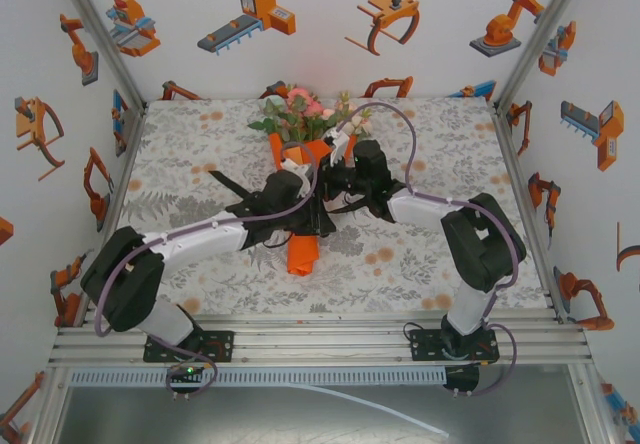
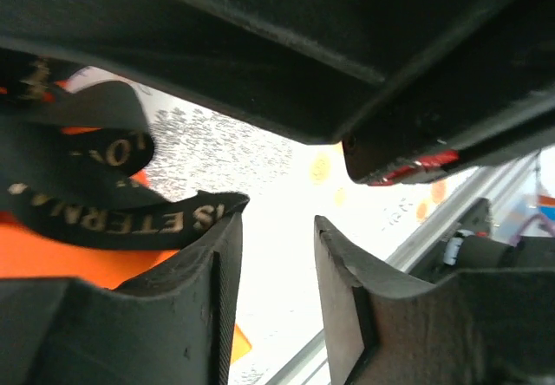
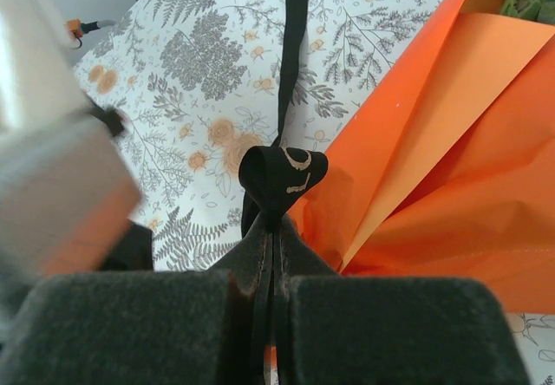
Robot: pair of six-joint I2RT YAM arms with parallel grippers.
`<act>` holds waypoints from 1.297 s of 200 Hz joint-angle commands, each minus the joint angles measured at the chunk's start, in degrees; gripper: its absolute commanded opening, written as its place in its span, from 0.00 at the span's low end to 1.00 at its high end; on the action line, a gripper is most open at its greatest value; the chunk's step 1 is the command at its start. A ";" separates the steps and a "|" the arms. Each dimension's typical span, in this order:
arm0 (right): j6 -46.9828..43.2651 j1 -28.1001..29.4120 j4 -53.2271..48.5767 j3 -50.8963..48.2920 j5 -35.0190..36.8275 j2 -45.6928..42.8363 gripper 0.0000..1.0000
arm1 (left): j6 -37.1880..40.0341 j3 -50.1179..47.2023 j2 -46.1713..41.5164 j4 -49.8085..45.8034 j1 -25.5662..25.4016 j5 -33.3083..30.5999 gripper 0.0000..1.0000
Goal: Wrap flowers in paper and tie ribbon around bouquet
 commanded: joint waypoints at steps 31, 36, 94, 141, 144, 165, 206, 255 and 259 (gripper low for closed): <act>-0.37 0.35 1.43 0.31 -0.36 -0.21 0.00 | 8.05 -1.48 -11.21 -4.95 0.11 -8.00 0.51; -0.64 0.35 1.36 0.29 -0.46 -0.24 0.00 | 8.36 -1.40 -12.42 -5.61 0.11 -8.59 0.51; -10.63 4.80 -9.34 1.10 -3.45 -1.24 0.00 | 0.02 1.04 -20.09 -18.78 12.62 -12.79 0.54; -11.14 5.80 -9.47 1.72 -6.04 -0.22 0.00 | -6.66 0.41 -12.53 -11.73 17.16 0.27 0.59; -11.14 5.83 -9.45 1.71 -6.05 -0.18 0.00 | -7.12 0.37 -12.10 -11.46 17.15 0.22 0.59; -11.49 5.82 -10.15 2.06 -6.13 -0.09 0.00 | -8.56 -0.91 -10.51 -6.48 17.16 1.74 0.59; -11.73 5.80 -10.73 3.04 -6.96 0.56 0.01 | -8.52 -0.76 -7.45 -5.86 17.24 3.06 0.42; -4.37 6.05 -8.73 1.12 2.42 -1.94 0.28 | -8.17 -1.09 -5.18 -4.17 18.11 3.57 0.00; -3.24 6.25 -8.41 0.68 3.46 -2.45 0.30 | -8.14 -1.05 -4.99 -3.85 18.27 3.48 0.00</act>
